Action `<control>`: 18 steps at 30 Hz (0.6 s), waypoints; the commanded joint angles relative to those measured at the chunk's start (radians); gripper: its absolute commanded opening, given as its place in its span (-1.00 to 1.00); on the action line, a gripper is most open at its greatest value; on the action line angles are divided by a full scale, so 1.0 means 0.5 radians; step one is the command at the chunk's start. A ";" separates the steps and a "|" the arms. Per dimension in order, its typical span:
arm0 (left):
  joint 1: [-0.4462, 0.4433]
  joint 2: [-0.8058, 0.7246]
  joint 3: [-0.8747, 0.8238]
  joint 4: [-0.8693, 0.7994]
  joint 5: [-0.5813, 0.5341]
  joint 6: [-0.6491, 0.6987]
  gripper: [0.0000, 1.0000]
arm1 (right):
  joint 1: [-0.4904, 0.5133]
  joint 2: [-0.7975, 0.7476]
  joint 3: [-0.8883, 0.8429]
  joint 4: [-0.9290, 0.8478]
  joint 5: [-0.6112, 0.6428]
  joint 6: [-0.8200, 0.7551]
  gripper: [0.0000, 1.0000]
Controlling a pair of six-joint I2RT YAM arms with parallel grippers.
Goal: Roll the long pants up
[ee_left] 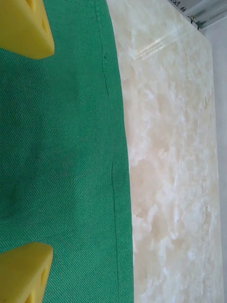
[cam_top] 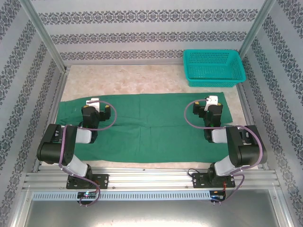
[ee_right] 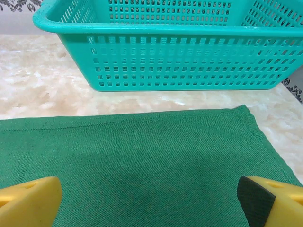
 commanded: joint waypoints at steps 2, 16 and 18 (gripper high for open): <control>0.031 -0.010 0.034 -0.018 0.020 -0.018 1.00 | 0.002 -0.029 0.007 0.045 0.008 0.028 0.95; 0.037 -0.009 0.037 -0.024 0.028 -0.017 1.00 | -0.028 -0.029 0.035 -0.005 -0.186 -0.004 0.95; 0.037 -0.010 0.036 -0.024 0.028 -0.017 1.00 | -0.029 -0.027 0.035 -0.009 -0.189 -0.006 0.95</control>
